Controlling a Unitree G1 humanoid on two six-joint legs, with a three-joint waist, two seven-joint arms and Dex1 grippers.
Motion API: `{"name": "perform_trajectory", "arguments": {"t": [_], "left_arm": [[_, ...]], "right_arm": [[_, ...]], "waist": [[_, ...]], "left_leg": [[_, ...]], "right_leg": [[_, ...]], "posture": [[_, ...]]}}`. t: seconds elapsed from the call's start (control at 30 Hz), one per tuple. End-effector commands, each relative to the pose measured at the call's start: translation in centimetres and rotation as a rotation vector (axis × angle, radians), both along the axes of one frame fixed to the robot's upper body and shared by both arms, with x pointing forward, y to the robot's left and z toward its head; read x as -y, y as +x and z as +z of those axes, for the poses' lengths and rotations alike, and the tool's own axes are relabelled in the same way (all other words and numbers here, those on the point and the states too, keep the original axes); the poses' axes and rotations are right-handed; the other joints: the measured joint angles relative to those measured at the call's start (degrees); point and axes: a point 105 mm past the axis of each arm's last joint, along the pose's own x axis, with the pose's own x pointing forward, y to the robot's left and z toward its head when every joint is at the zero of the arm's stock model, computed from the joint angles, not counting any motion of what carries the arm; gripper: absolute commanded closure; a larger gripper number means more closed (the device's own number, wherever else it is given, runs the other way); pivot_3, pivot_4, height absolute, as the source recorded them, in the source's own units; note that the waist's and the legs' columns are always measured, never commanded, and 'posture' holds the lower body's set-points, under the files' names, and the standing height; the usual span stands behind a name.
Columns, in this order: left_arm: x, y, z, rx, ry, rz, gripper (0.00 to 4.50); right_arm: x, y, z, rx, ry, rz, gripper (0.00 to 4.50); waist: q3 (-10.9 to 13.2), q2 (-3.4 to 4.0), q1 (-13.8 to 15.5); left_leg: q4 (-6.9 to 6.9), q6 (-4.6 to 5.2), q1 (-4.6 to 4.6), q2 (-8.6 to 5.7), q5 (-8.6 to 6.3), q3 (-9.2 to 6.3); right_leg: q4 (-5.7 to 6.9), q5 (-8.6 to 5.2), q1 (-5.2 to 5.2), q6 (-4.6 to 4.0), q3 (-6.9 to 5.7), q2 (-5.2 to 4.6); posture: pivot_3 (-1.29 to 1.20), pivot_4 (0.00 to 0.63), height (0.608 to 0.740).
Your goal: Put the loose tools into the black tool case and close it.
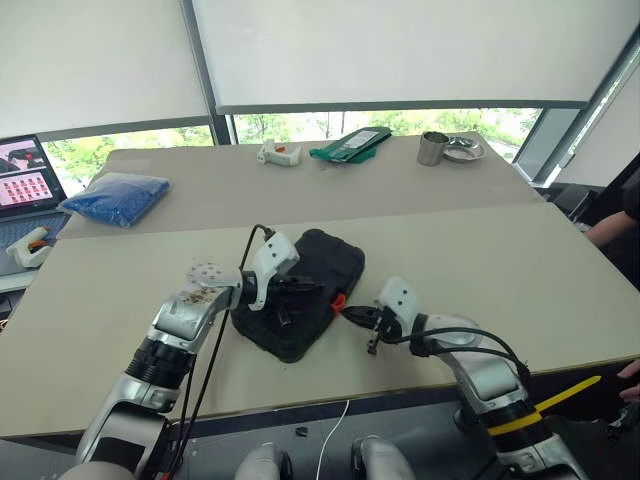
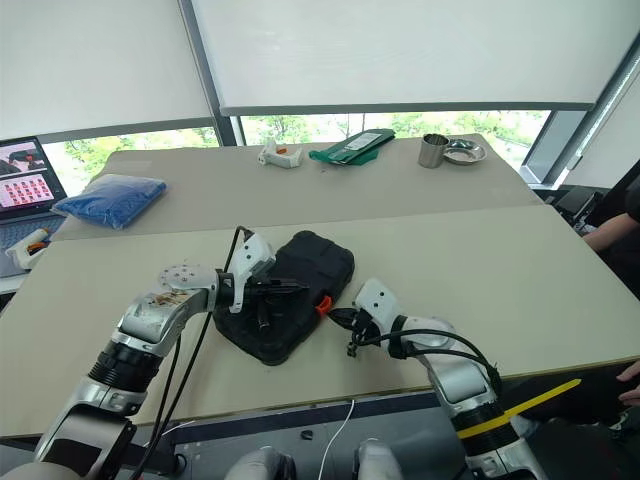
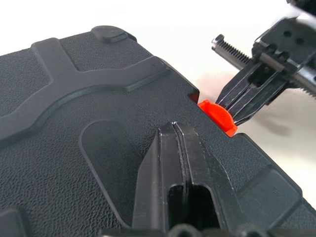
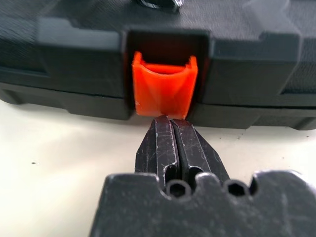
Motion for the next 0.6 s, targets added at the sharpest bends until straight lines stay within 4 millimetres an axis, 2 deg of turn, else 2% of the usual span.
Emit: {"name": "perform_trajectory", "arguments": {"t": [0.03, 0.13, 0.2, 0.23, 0.37, 0.4, 0.5, 0.53, 0.57, 0.6], "left_arm": [[-1.8, -0.5, -4.0, -0.136, 0.062, 0.076, 4.5], [-1.8, -0.5, -1.8, -0.078, -0.086, 0.068, 4.5], [-2.0, -0.9, 0.8, 0.072, -0.204, 0.018, 3.97], [-2.4, -1.4, 1.5, 0.093, -0.243, 0.005, 3.78], [-5.9, -2.2, 2.1, 0.221, -0.19, 0.065, 2.33], [-7.8, -2.1, 2.1, 0.244, -0.148, 0.137, 1.96], [-11.3, -2.2, 2.0, 0.272, -0.075, 0.269, 0.82], [-12.0, -2.5, 2.0, 0.281, -0.055, 0.283, 0.45], [-14.2, -3.0, 1.6, 0.298, 0.001, 0.334, 0.09], [-15.7, -3.5, 1.5, 0.31, 0.042, 0.366, 0.0]], "right_arm": [[-0.9, -0.1, 2.2, 0.078, 0.04, 0.055, 4.44], [0.1, -1.0, 2.8, 0.069, 0.074, 0.077, 4.44], [1.5, -1.8, 2.9, 0.059, 0.066, 0.079, 4.5], [2.3, -2.2, 2.8, 0.053, 0.054, 0.077, 4.5], [5.4, -3.9, 3.7, 0.082, 0.043, 0.085, 3.33], [6.8, -3.8, 4.5, 0.15, 0.024, 0.063, 2.99], [9.4, -3.7, 5.9, 0.276, -0.016, 0.017, 1.94], [10.1, -3.6, 6.1, 0.299, -0.03, 0.0, 1.61], [11.7, -3.6, 5.8, 0.307, -0.09, -0.013, 1.27], [12.8, -3.7, 5.6, 0.309, -0.133, -0.018, 0.89]], "waist": [[0.0, 0.0, 0.01], [0.0, 0.01, -0.1], [-0.01, 0.02, -0.03], [-0.01, 0.02, 0.13], [0.03, -0.04, 0.39], [0.03, -0.04, 0.36], [0.06, -0.05, 0.26], [0.09, -0.11, 0.36], [0.13, -0.2, 0.45], [0.14, -0.21, 0.46]], "left_leg": [[-0.01, 0.0, 0.0, 0.0, 0.0, 0.0], [-0.05, 0.0, 0.0, 0.0, 0.0, 0.01], [-0.13, 0.02, -0.11, -0.01, 0.01, 0.03], [-0.19, 0.03, -0.16, -0.02, 0.01, 0.05], [-0.24, 0.41, -0.79, -0.09, 0.23, 0.08], [-0.24, 0.36, -0.79, -0.08, 0.13, 0.09], [-0.38, 0.37, -0.78, -0.08, 0.0, 0.13], [-0.42, 0.37, -0.79, -0.08, 0.0, 0.15], [-0.42, 0.37, -0.78, -0.07, 0.0, 0.14], [-0.42, 0.36, -0.77, -0.06, -0.01, 0.13]], "right_leg": [[0.0, 0.0, 0.0, 0.0, -0.01, 0.0], [0.0, 0.0, -0.05, 0.0, 0.01, 0.0], [0.0, 0.01, -0.19, 0.0, 0.02, -0.03], [0.0, 0.0, -0.28, 0.0, 0.04, -0.03], [-0.01, -0.03, -0.87, -0.03, 0.08, 0.0], [-0.03, -0.04, -0.87, 0.0, 0.1, 0.04], [-0.23, -0.05, -0.89, 0.15, 0.11, 0.06], [-0.35, -0.05, -0.89, 0.17, 0.1, 0.07], [-0.37, -0.06, -0.87, 0.17, 0.07, 0.06], [-0.41, -0.14, -0.84, 0.08, 0.01, 0.06]], "posture": [[0.0, 0.15, 0.74], [0.0, 0.15, 0.74], [0.0, 0.15, 0.74], [0.0, 0.15, 0.74], [0.0, 0.15, 0.74], [0.0, 0.15, 0.74], [0.0, 0.15, 0.74], [0.0, 0.15, 0.74], [0.0, 0.15, 0.74], [0.0, 0.15, 0.74]]}}
